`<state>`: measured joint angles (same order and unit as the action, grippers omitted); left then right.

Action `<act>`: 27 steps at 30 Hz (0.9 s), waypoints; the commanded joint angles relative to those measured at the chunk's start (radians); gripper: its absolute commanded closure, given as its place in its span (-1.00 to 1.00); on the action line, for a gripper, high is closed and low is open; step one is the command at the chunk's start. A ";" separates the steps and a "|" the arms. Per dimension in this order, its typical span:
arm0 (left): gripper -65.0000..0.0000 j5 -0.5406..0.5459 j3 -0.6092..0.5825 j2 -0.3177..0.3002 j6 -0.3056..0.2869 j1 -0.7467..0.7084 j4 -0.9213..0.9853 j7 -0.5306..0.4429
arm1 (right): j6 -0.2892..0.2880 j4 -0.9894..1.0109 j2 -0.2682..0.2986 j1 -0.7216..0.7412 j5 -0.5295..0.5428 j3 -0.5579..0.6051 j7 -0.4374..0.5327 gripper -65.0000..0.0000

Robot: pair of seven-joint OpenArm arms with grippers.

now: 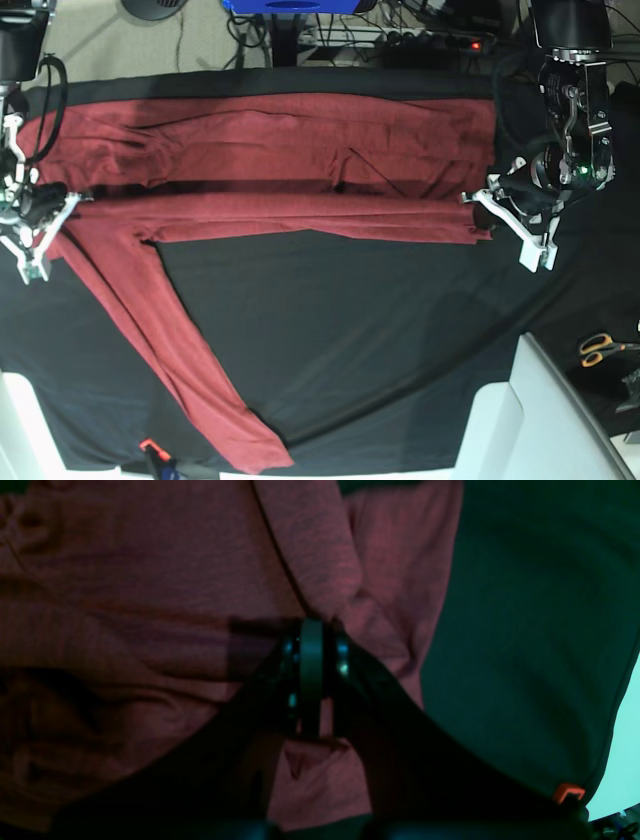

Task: Fold the T-shirt properly
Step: 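Pull the folded edge taut with both grippers, sliding it toward the collar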

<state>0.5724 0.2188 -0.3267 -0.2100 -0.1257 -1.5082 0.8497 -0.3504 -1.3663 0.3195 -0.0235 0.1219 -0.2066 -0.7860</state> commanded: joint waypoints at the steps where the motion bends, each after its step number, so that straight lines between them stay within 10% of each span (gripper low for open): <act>1: 1.00 0.004 0.004 -0.013 0.001 0.004 -0.016 -0.014 | 0.004 -0.022 0.002 0.009 -0.011 -0.007 0.006 1.00; 27: 1.00 0.002 0.017 -0.025 0.002 -0.081 -0.094 -0.019 | 0.023 -0.069 -0.033 -0.046 -0.014 -0.020 -0.037 1.00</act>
<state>0.5682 0.2283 -0.3389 -0.2096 -0.2111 -1.5864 0.8429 -0.3321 -1.4200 0.2680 -0.0814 0.1108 -0.2180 -0.8261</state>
